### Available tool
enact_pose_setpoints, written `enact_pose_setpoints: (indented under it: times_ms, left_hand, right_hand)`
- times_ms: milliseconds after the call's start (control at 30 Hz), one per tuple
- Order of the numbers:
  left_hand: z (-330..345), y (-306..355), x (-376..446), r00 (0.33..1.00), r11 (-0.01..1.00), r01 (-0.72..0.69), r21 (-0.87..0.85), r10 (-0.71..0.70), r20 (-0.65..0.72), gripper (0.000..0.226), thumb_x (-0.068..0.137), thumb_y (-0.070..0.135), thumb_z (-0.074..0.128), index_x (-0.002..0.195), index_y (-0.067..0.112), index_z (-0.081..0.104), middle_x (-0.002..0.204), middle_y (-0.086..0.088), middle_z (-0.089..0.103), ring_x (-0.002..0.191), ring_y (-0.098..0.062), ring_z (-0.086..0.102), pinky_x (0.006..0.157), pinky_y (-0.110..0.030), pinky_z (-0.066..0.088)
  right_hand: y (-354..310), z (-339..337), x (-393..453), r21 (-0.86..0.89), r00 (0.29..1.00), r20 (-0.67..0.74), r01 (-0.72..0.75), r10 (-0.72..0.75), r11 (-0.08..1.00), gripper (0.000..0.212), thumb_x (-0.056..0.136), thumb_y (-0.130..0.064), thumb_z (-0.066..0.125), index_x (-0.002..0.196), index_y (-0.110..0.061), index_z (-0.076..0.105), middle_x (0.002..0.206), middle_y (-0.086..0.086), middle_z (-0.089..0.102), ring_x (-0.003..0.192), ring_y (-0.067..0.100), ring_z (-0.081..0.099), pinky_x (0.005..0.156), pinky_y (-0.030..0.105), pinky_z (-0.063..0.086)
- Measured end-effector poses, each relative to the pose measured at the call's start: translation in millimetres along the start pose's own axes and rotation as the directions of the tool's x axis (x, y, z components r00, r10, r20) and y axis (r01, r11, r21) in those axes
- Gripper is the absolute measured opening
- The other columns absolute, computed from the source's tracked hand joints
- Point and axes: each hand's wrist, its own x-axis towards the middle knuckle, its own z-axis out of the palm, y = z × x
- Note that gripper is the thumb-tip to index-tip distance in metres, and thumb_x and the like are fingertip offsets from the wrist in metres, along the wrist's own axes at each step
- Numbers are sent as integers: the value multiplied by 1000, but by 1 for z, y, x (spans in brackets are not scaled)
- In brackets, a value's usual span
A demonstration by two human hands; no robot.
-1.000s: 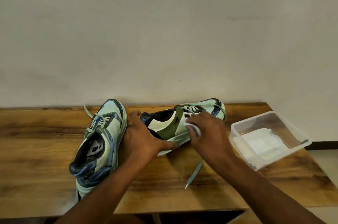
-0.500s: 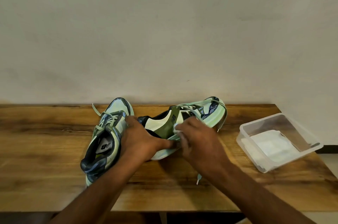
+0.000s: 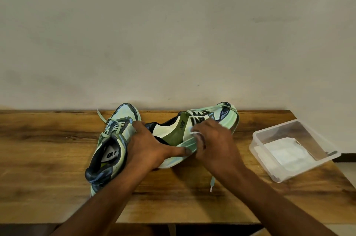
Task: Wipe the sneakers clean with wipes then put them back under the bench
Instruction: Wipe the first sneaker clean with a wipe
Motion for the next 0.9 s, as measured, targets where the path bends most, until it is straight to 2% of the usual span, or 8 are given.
enact_pose_setpoints:
  times_ms: [167,300,400,533,633,733,833,900]
  left_hand:
    - [2,3,-4,1000,999,-13,37,13,-4,140,30,67,99,139,17,27,130,-3,58,119,-29,60,84,-32,44]
    - [3,1,-2,999,998,-24,55,25,-22,141,28,71,96,140,17,28,131,-3,60,119,-31,61,90,-36,49]
    - [3,0,0,1000,999,-12,37,12,-20,138,32,68,97,140,17,29,130,-3,61,119,-30,62,89,-35,48]
    - [3,0,-3,999,998,-35,53,35,-5,141,29,71,97,139,18,27,126,-1,60,115,-28,62,82,-31,45]
    - [4,-1,-4,998,994,-60,90,61,-10,147,27,74,96,143,17,25,129,-4,63,115,-28,64,85,-34,52]
    - [6,-2,-4,996,991,-78,109,82,-25,149,25,73,95,144,18,24,129,-5,64,116,-29,65,88,-36,53]
    - [7,-6,-4,993,989,-103,108,108,-44,148,25,67,96,146,21,24,128,-4,65,115,-29,65,90,-35,54]
    - [5,-9,-4,992,987,-111,113,117,-48,148,25,68,96,146,23,24,128,-3,65,116,-29,65,91,-36,54]
  right_hand:
    - [25,-18,14,-2,963,-157,-222,219,975,24,79,3,77,99,-12,79,96,4,73,84,18,66,68,16,40]
    - [-11,2,-7,4,997,-44,-64,64,998,28,81,2,76,105,-12,77,100,3,69,84,18,65,70,24,53]
    - [-20,7,-11,-4,998,55,33,-32,999,34,78,2,78,110,-10,75,101,5,66,84,20,64,70,27,54]
    - [20,-15,13,12,976,-97,-194,194,981,24,83,-3,77,103,-16,78,101,1,71,85,14,63,71,15,44]
    - [40,-23,19,46,939,-180,-290,294,956,17,86,-6,75,98,-18,79,97,-2,75,83,11,64,69,18,44]
    - [20,-8,8,55,967,-117,-220,225,974,19,87,-7,74,100,-21,77,97,-7,69,85,6,59,71,11,42]
    - [-7,10,-5,31,998,8,-57,57,998,19,86,-6,71,99,-20,74,94,-3,66,82,10,56,70,20,47]
    - [-6,9,-2,35,999,25,-33,32,999,21,83,-5,71,99,-18,75,95,0,68,82,13,60,72,26,52]
